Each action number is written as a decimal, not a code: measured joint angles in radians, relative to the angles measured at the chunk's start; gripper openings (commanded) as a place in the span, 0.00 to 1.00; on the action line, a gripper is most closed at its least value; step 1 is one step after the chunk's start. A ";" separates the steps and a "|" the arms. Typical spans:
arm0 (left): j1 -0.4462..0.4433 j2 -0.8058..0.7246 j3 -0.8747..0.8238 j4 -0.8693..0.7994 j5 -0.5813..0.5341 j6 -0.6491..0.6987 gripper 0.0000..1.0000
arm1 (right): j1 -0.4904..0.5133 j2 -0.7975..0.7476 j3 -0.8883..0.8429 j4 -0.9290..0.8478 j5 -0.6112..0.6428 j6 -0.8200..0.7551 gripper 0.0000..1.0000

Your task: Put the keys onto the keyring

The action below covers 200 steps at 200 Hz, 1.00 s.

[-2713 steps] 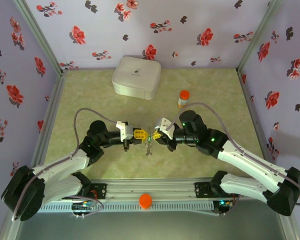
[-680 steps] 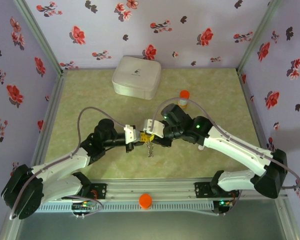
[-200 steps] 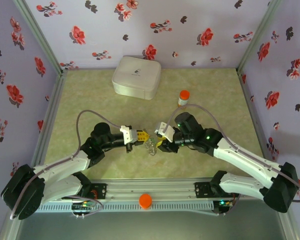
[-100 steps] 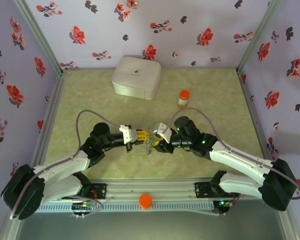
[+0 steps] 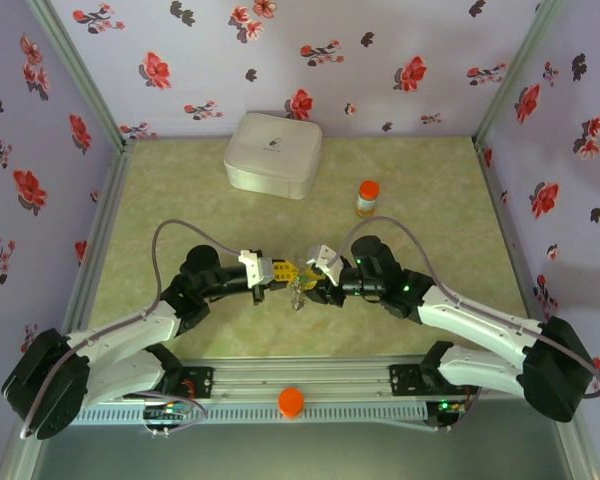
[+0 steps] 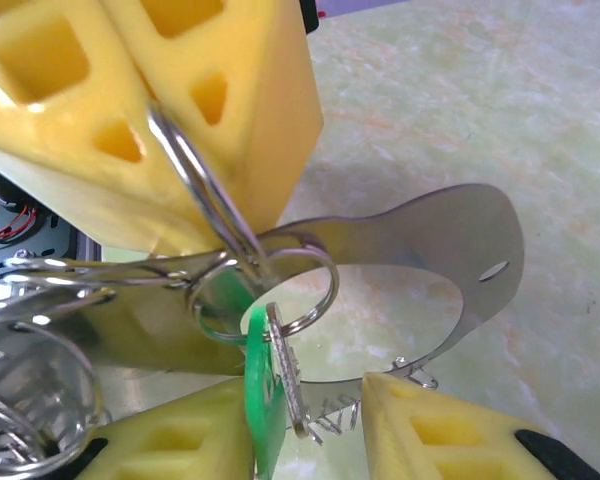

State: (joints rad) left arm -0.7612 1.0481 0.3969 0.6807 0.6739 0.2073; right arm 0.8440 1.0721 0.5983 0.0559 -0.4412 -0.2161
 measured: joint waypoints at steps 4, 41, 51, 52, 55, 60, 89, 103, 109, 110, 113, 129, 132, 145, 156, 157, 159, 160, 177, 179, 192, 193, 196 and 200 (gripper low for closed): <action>0.000 0.000 0.000 0.000 0.000 0.000 0.00 | 0.000 -0.005 -0.001 0.001 0.000 0.000 0.36; 0.000 0.000 0.000 0.000 0.000 0.000 0.00 | 0.000 -0.023 -0.023 0.048 -0.005 0.000 0.32; 0.000 0.000 0.000 0.000 0.000 0.000 0.00 | 0.000 -0.023 -0.026 0.053 -0.005 0.000 0.29; 0.000 0.000 0.000 0.000 0.000 0.000 0.00 | 0.000 -0.023 -0.026 0.053 -0.005 0.001 0.29; 0.000 0.000 0.000 0.000 0.000 0.000 0.00 | 0.000 -0.023 -0.026 0.053 -0.005 0.000 0.28; 0.000 0.000 0.000 0.000 0.000 0.000 0.00 | 0.002 -0.023 -0.026 0.055 -0.005 0.001 0.27; 0.000 0.000 0.000 0.000 0.000 0.000 0.00 | 0.008 -0.023 -0.027 0.075 -0.007 0.000 0.21; 0.000 0.000 0.000 0.000 0.000 0.000 0.00 | 0.008 -0.023 -0.027 0.083 -0.008 0.000 0.16; 0.000 0.000 0.000 0.000 0.000 0.000 0.00 | 0.008 -0.023 -0.027 0.085 -0.008 0.000 0.14; 0.000 0.000 0.000 0.000 0.000 0.000 0.00 | 0.008 -0.023 -0.027 0.086 -0.008 0.000 0.14; 0.000 0.000 0.000 0.000 0.000 0.000 0.00 | 0.008 -0.023 -0.027 0.086 -0.008 0.002 0.13; 0.000 0.000 0.000 0.000 0.000 0.000 0.00 | 0.010 -0.023 -0.027 0.088 -0.003 -0.003 0.08; 0.000 0.000 0.000 0.000 0.000 0.000 0.00 | 0.010 -0.023 -0.027 0.087 0.000 -0.003 0.07; 0.000 0.000 0.000 -0.005 0.000 0.000 0.00 | 0.010 -0.025 -0.027 0.074 0.015 -0.015 0.04; 0.000 0.000 0.000 -0.010 0.000 0.000 0.00 | 0.011 -0.034 -0.026 0.060 0.028 -0.023 0.03; 0.000 0.000 0.000 -0.011 0.000 0.000 0.00 | 0.011 -0.035 -0.026 0.057 0.029 -0.023 0.03; 0.000 0.000 0.000 -0.011 0.000 0.000 0.00 | 0.011 -0.037 -0.026 0.052 0.032 -0.026 0.03; 0.000 0.000 0.000 -0.011 0.000 0.000 0.00 | 0.011 -0.038 -0.026 0.050 0.032 -0.026 0.03; 0.000 0.000 0.000 -0.007 0.002 0.000 0.00 | 0.011 -0.066 -0.021 0.015 0.043 -0.037 0.01; 0.000 0.000 0.000 -0.007 0.003 0.000 0.00 | 0.011 -0.069 -0.019 0.011 0.045 -0.039 0.01; 0.000 0.000 0.000 -0.007 0.007 0.000 0.00 | 0.011 -0.089 -0.008 -0.019 0.050 -0.046 0.00; 0.000 0.000 0.000 -0.008 0.008 0.001 0.00 | 0.011 -0.091 -0.006 -0.023 0.050 -0.046 0.00; 0.000 0.000 0.000 -0.008 0.008 0.000 0.00 | 0.011 -0.095 -0.001 -0.031 0.050 -0.048 0.00; 0.000 0.000 0.000 -0.008 0.008 0.001 0.00 | 0.011 -0.100 0.006 -0.041 0.053 -0.051 0.00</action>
State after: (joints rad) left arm -0.7612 1.0477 0.3969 0.6731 0.6819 0.2081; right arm 0.8555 0.9718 0.6041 0.0147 -0.3878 -0.2672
